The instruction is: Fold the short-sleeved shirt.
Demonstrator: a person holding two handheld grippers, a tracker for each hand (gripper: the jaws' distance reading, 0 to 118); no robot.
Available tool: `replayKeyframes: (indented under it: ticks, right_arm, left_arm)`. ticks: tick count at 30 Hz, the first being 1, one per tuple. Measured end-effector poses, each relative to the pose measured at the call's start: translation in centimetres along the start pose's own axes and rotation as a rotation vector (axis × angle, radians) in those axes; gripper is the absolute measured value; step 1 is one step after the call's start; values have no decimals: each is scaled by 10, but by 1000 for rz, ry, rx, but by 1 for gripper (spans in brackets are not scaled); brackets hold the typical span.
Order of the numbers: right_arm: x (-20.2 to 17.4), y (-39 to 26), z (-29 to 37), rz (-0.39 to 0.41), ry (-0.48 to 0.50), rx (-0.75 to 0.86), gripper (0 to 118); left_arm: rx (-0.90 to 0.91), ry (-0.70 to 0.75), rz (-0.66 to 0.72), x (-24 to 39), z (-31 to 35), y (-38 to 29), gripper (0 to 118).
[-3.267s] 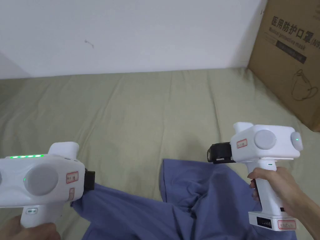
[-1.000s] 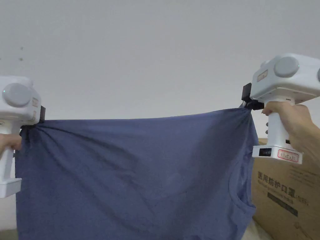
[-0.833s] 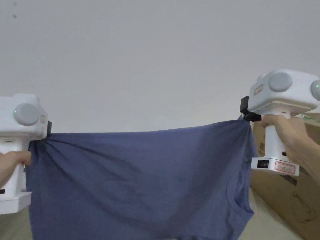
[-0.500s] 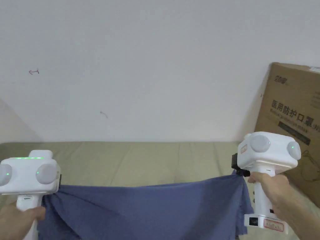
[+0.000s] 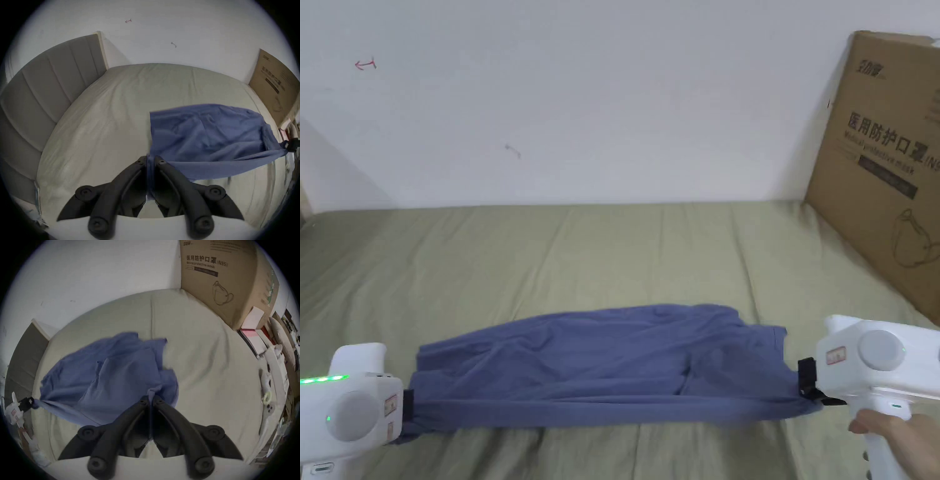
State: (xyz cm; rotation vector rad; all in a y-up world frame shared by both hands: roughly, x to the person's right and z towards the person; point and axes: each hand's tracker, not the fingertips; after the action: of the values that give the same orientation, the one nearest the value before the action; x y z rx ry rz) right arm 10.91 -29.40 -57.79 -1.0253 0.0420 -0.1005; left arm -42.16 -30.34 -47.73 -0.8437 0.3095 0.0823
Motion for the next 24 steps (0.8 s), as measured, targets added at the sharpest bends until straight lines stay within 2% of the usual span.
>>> replayKeyframes:
  ticks: [4, 8, 10, 13, 17, 21, 23, 24]
  right_arm:
    - [18, -83, 54, -31, 49, 12, 2]
    - [29, -163, 96, 31, 44, -33, 2]
    - [36, -197, 111, 7, 32, -38, 2]
    - [53, -246, 131, -106, 62, -52, 2]
    - [62, -282, 137, -115, 58, -71, 2]
    - [61, -290, 141, -122, 58, -32, 2]
    - [59, -287, 141, -145, 65, -21, 8]
    - [56, -285, 143, -145, 58, -24, 28]
  left_arm:
    - [22, -30, -19, -16, 70, -62, 7]
    - [-24, -26, -114, -30, 122, -130, 7]
    - [-31, -23, -142, -36, 145, -159, 7]
    - [-52, -27, -145, -44, 169, -202, 7]
    - [-79, -36, -127, -50, 178, -237, 9]
    - [-64, -28, -102, -53, 183, -246, 39]
    - [-95, -30, -74, -54, 186, -244, 90]
    - [-87, -58, -43, -56, 191, -245, 109]
